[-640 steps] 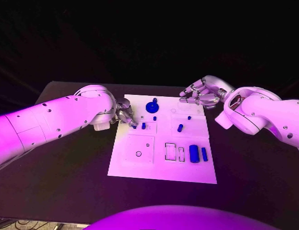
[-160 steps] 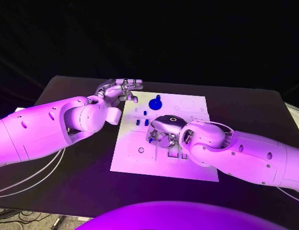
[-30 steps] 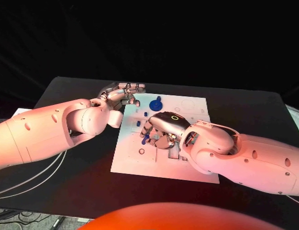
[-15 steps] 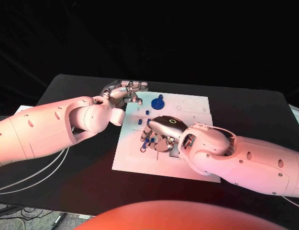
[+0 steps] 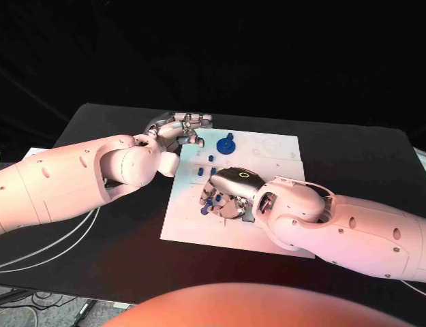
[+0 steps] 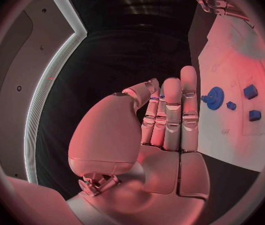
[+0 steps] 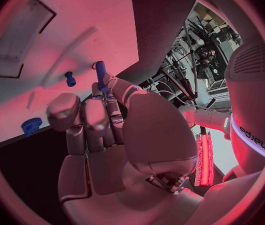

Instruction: Assemble the parts on the task board

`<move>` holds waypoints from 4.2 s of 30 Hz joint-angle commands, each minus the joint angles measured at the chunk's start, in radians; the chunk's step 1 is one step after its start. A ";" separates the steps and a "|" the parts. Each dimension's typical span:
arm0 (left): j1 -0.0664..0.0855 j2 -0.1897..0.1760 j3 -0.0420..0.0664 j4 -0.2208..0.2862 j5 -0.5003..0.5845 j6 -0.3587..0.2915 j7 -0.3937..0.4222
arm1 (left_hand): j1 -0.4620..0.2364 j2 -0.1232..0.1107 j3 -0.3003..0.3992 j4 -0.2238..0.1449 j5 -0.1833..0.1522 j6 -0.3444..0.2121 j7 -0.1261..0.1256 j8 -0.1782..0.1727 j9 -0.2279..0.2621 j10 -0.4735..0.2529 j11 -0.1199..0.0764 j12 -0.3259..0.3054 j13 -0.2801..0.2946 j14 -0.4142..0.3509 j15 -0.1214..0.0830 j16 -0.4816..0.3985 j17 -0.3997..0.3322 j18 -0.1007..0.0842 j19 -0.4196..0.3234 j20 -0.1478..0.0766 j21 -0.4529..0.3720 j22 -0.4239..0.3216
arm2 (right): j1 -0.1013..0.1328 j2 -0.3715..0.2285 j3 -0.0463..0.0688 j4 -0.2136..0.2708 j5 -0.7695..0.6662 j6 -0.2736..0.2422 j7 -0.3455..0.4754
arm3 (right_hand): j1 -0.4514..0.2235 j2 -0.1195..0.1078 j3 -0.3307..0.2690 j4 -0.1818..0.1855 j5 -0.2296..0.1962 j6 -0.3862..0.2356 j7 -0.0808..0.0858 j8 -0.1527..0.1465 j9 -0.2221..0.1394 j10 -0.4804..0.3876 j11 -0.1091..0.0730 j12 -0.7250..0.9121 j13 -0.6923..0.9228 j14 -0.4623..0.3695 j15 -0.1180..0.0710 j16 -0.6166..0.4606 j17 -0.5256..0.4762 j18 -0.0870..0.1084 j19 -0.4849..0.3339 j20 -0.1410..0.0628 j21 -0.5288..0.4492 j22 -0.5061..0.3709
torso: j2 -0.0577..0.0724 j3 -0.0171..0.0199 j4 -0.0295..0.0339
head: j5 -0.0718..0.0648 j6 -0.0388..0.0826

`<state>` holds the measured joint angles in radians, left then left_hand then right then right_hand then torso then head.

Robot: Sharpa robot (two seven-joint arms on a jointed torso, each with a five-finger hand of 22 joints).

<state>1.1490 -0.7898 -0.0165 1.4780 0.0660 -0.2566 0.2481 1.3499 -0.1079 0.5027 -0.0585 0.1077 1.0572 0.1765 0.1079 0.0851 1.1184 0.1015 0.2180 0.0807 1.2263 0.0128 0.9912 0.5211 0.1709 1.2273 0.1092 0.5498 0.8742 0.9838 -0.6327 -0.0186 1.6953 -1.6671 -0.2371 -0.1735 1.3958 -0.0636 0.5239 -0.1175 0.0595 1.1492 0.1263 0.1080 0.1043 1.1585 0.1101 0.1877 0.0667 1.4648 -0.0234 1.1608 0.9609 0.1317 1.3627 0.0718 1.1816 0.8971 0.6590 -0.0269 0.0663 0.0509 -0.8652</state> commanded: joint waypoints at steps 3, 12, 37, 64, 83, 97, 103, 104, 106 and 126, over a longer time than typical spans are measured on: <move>0.000 0.003 0.001 0.001 -0.005 0.020 0.005 | 0.002 0.007 -0.006 0.000 0.002 -0.003 0.001 0.007 -0.002 -0.007 0.001 0.005 -0.001 -0.008 0.000 -0.006 -0.001 0.011 -0.006 0.001 -0.006 -0.002 | -0.005 0.007 -0.002 -0.008 -0.022 0.024 0.004 | 0.016 0.015 0.008 0.000 0.003 0.000 0.008 0.001 0.000 0.055 -0.050 0.007 0.014 0.019 -0.005 0.002 -0.001 -0.011 0.002 0.001 0.002 -0.001 | 0.000 -0.0002 0.0005 | 0.001 -0.001; 0.000 0.003 0.001 0.001 -0.005 0.021 0.005 | 0.002 0.007 -0.006 0.000 0.002 -0.003 0.001 0.007 -0.002 -0.007 0.001 0.005 -0.001 -0.008 0.000 -0.006 -0.001 0.011 -0.006 0.001 -0.006 -0.002 | -0.010 0.021 -0.003 -0.025 -0.064 0.033 -0.022 | 0.016 0.015 0.009 -0.001 0.003 0.000 0.008 0.001 0.000 0.054 -0.050 0.006 0.014 0.018 -0.004 0.001 -0.003 -0.011 0.001 0.001 0.002 -0.001 | 0.000 -0.0004 0.0008 | 0.002 -0.005; 0.000 0.002 0.001 -0.001 -0.005 0.023 0.002 | 0.002 0.007 -0.006 0.000 0.002 -0.003 0.001 0.007 -0.002 -0.007 0.001 0.005 -0.001 -0.008 0.000 -0.006 -0.001 0.011 -0.006 0.001 -0.006 -0.002 | -0.014 0.013 -0.006 0.010 -0.155 0.061 -0.054 | 0.013 0.013 0.012 -0.002 0.003 0.001 0.007 0.001 0.000 0.055 -0.050 0.005 0.015 0.019 -0.004 0.004 0.001 -0.011 0.001 0.002 0.004 0.002 | 0.000 -0.0003 -0.0009 | 0.000 -0.007; 0.000 0.003 0.001 0.000 -0.005 0.025 0.000 | 0.002 0.007 -0.006 0.000 0.002 -0.003 0.001 0.007 -0.002 -0.007 0.001 0.005 -0.001 -0.008 0.000 -0.006 -0.001 0.011 -0.006 0.001 -0.006 -0.002 | -0.014 0.031 -0.007 -0.008 -0.166 0.099 -0.053 | -0.041 -0.012 -0.003 0.014 0.030 -0.045 0.024 -0.027 -0.011 -0.001 -0.033 -0.033 0.002 0.016 0.011 0.003 -0.004 -0.011 -0.007 0.011 0.001 -0.005 | -0.001 -0.0012 0.0001 | -0.003 -0.007; 0.000 0.000 0.001 0.000 -0.005 0.027 -0.003 | 0.002 0.009 -0.008 -0.001 0.002 -0.004 0.001 0.008 -0.002 -0.009 0.001 0.008 -0.001 -0.009 0.001 -0.005 -0.003 0.011 -0.006 0.001 -0.008 -0.003 | -0.014 -0.013 -0.007 0.014 -0.062 -0.130 0.012 | -0.107 -0.064 -0.193 0.069 0.050 -0.174 0.031 -0.044 -0.035 -0.200 -0.003 -0.078 -0.001 0.000 0.034 -0.028 -0.061 0.005 -0.040 0.036 -0.059 -0.094 | -0.001 0.0004 -0.0009 | -0.009 -0.006; 0.000 -0.006 0.000 0.003 -0.005 0.025 -0.004 | 0.003 0.010 -0.011 -0.001 0.002 -0.004 0.002 0.010 -0.002 -0.010 0.001 0.011 -0.001 -0.010 0.001 -0.005 -0.004 0.011 -0.007 0.001 -0.010 -0.004 | 0.045 -0.320 0.021 0.158 0.168 -0.118 -0.101 | -0.133 -0.043 -0.268 0.120 0.075 -0.101 0.010 -0.008 -0.019 0.124 -0.059 0.125 0.079 0.038 -0.003 0.081 0.084 -0.020 0.027 0.013 0.042 0.062 | -0.010 -0.0063 -0.0190 | -0.075 0.030; 0.000 -0.013 0.000 0.008 -0.005 0.021 -0.004 | 0.003 0.010 -0.011 -0.001 0.002 -0.005 0.002 0.010 -0.002 -0.010 0.001 0.011 -0.001 -0.011 0.001 -0.005 -0.005 0.011 -0.007 0.001 -0.010 -0.004 | 0.048 -0.429 0.005 0.191 0.187 -0.094 -0.199 | -0.198 -0.059 -0.386 0.209 0.152 -0.085 -0.019 0.025 -0.009 0.208 -0.095 0.552 0.500 0.052 -0.033 0.161 0.183 -0.039 0.062 -0.027 0.115 0.168 | -0.009 -0.0061 -0.0329 | -0.102 0.039; 0.000 -0.014 0.000 0.008 -0.005 0.021 -0.004 | 0.003 0.010 -0.011 -0.001 0.002 -0.005 0.002 0.010 -0.002 -0.010 0.001 0.011 -0.001 -0.011 0.001 -0.005 -0.005 0.011 -0.007 0.001 -0.010 -0.004 | 0.047 -0.444 0.002 0.197 0.184 -0.092 -0.215 | -0.195 -0.064 -0.416 0.225 0.154 -0.091 -0.014 0.031 -0.007 0.186 -0.095 0.654 0.615 0.053 -0.038 0.178 0.207 -0.042 0.064 -0.027 0.126 0.183 | -0.009 -0.0055 -0.0350 | -0.104 0.040; 0.000 -0.015 0.000 0.008 -0.005 0.020 -0.004 | 0.003 0.010 -0.011 -0.001 0.002 -0.005 0.002 0.010 -0.002 -0.010 0.001 0.011 -0.001 -0.011 0.001 -0.005 -0.005 0.011 -0.007 0.001 -0.010 -0.004 | 0.045 -0.469 -0.002 0.208 0.178 -0.087 -0.245 | -0.182 -0.051 -0.460 0.260 0.186 -0.098 -0.023 0.047 -0.003 0.166 -0.098 0.813 0.793 0.055 -0.028 0.208 0.247 -0.043 0.067 -0.028 0.144 0.209 | -0.010 -0.0044 -0.0400 | -0.109 0.040; -0.001 -0.018 -0.002 0.007 -0.005 0.024 -0.005 | 0.003 0.010 -0.011 -0.001 0.002 -0.005 0.002 0.010 -0.002 -0.010 0.001 0.011 -0.001 -0.011 0.001 -0.005 -0.005 0.011 -0.007 0.001 -0.010 -0.004 | -0.001 -0.463 -0.020 0.219 0.133 -0.024 -0.374 | -0.176 -0.013 -0.593 0.403 0.236 -0.097 -0.030 0.117 0.024 0.167 -0.095 0.990 1.030 0.059 -0.035 0.256 0.320 -0.052 0.072 -0.022 0.179 0.262 | -0.010 -0.0066 -0.0421 | -0.114 0.035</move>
<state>1.1481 -0.8081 -0.0193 1.4841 0.0641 -0.2485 0.2394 1.3498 -0.1079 0.4954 -0.0595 0.1077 1.0573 0.1764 0.1145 0.0844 1.1129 0.1032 0.2251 0.0807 1.2208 0.0143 0.9912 0.5179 0.1709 1.2273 0.1092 0.5422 0.8712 0.9856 -1.0988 -0.0385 1.9152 -1.5100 -0.2966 -0.5119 1.2175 -0.0828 -0.0686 0.2796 0.2925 1.0501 0.0999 0.2233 0.1270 1.3247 0.0155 1.1722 1.0961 1.4666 -0.0539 1.4134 1.2800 0.0995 1.4271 0.0504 1.3560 1.1586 0.6487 -0.0329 0.0251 -0.0639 -0.8297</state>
